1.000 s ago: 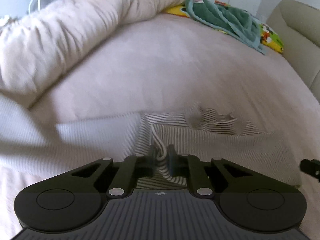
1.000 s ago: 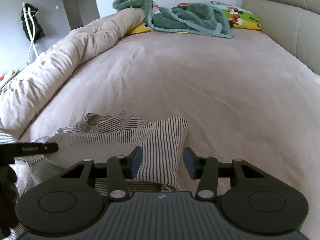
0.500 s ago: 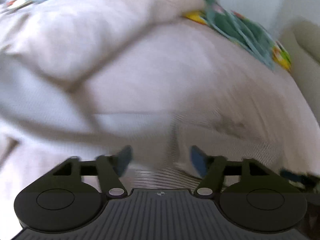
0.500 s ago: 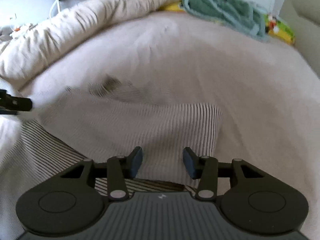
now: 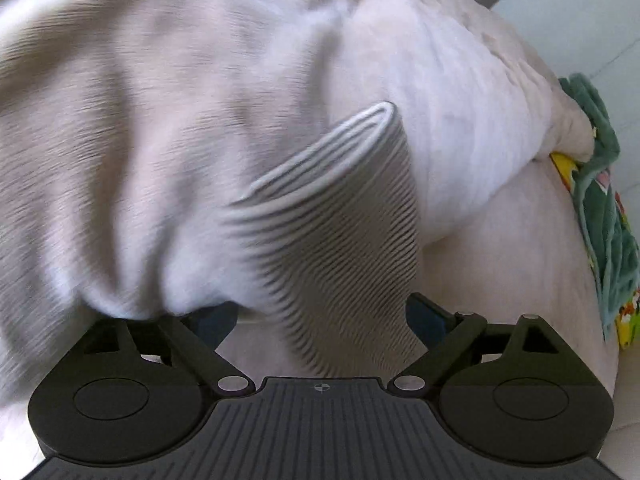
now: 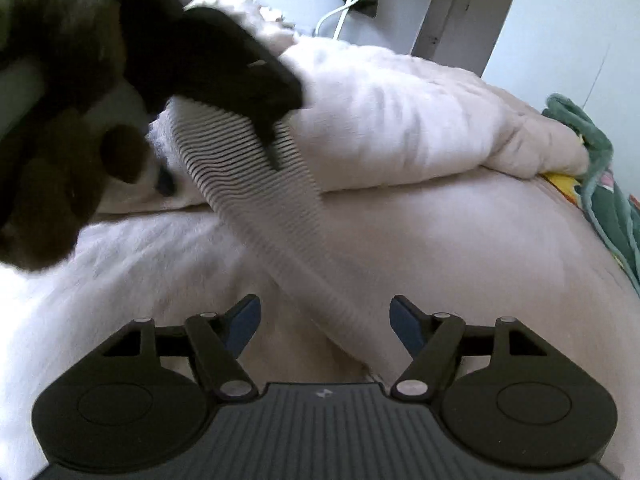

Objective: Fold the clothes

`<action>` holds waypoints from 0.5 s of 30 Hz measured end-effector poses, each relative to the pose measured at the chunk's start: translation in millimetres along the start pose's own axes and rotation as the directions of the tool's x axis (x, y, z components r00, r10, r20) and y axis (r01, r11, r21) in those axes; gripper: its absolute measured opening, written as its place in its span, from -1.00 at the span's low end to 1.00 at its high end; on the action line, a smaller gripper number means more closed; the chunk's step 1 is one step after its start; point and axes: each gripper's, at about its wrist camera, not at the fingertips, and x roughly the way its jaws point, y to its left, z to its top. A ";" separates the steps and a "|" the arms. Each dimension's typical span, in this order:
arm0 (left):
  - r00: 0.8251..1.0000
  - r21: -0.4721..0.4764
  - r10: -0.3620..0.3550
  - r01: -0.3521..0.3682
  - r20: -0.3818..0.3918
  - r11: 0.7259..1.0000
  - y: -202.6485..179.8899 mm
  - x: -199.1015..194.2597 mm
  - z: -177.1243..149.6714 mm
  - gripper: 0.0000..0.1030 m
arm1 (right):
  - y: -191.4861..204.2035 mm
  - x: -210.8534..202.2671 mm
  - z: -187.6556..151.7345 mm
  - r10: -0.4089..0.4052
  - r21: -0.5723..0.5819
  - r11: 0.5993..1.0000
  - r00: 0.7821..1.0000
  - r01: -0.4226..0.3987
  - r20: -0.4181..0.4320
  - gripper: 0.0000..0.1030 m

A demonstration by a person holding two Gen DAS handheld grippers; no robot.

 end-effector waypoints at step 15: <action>0.882 0.533 -0.450 0.451 -0.141 0.716 -204.5 -83.5 -84.4 -0.56 | -91.5 -68.6 -27.2 -0.111 0.411 0.908 0.993 0.081 0.050 -0.64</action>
